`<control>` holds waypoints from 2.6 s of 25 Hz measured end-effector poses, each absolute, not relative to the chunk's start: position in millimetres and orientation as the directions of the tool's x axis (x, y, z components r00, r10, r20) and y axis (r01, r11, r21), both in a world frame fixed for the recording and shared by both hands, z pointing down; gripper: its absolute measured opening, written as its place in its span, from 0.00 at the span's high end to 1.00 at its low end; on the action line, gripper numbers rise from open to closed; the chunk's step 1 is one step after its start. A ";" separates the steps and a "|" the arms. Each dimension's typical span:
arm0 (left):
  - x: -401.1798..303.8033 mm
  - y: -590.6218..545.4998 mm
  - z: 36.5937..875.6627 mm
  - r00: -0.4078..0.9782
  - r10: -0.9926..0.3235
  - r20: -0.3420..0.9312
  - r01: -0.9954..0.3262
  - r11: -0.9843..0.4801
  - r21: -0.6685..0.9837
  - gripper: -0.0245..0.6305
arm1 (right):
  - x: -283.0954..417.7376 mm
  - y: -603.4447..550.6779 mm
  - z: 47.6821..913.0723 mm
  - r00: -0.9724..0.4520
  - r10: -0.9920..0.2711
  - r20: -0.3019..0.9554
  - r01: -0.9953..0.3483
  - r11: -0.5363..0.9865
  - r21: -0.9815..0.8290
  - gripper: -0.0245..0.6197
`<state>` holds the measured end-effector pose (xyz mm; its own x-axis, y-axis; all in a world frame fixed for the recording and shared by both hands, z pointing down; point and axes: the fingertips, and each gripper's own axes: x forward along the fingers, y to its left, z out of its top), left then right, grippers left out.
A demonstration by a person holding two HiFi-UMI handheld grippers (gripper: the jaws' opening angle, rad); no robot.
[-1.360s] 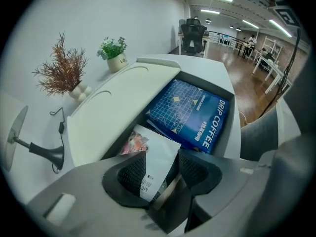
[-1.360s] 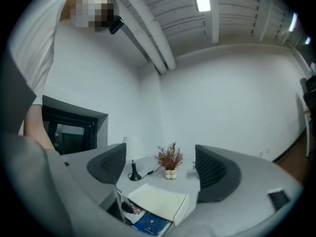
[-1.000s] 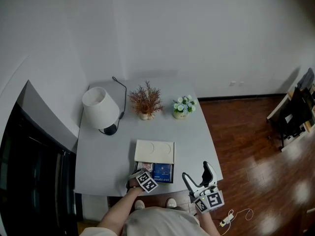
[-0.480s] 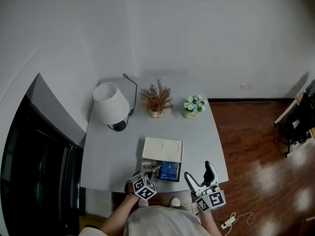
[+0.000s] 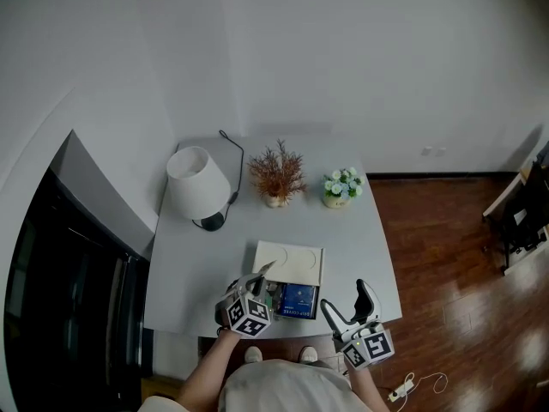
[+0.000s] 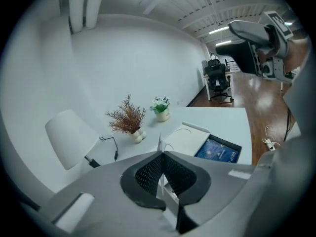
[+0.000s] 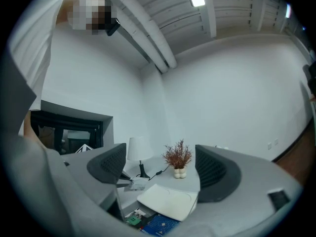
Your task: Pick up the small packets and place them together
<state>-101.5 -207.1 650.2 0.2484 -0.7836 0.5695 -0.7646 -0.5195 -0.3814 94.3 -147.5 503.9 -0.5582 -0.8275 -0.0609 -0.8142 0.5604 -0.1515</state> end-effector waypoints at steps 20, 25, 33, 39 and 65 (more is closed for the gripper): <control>-57.4 -247.5 747.2 0.195 -0.545 0.815 -0.647 -0.697 -0.311 0.76 | 134.2 -152.6 500.5 -0.478 -0.877 -0.057 -0.863 0.481 -0.154 0.29; -55.8 -242.0 738.2 0.251 -0.535 0.806 -0.698 -0.677 -0.232 0.60 | 126.8 -152.8 501.5 -0.496 -0.866 -0.058 -0.852 0.499 -0.157 0.29; -62.3 -246.6 603.5 0.501 -0.795 0.342 -0.857 -0.510 0.069 0.40 | 107.9 -156.0 503.5 -0.536 -0.842 -0.060 -0.825 0.538 -0.173 0.29; -99.1 -210.2 523.9 0.418 -0.901 0.118 -0.908 -0.407 0.104 0.40 | 89.4 -160.0 499.1 -0.575 -0.814 -0.080 -0.791 0.578 -0.198 0.29; -157.4 -147.5 562.1 0.283 -0.928 0.242 -0.958 -0.282 0.039 0.33 | 57.2 -167.9 496.0 -0.631 -0.773 -0.071 -0.749 0.630 -0.203 0.29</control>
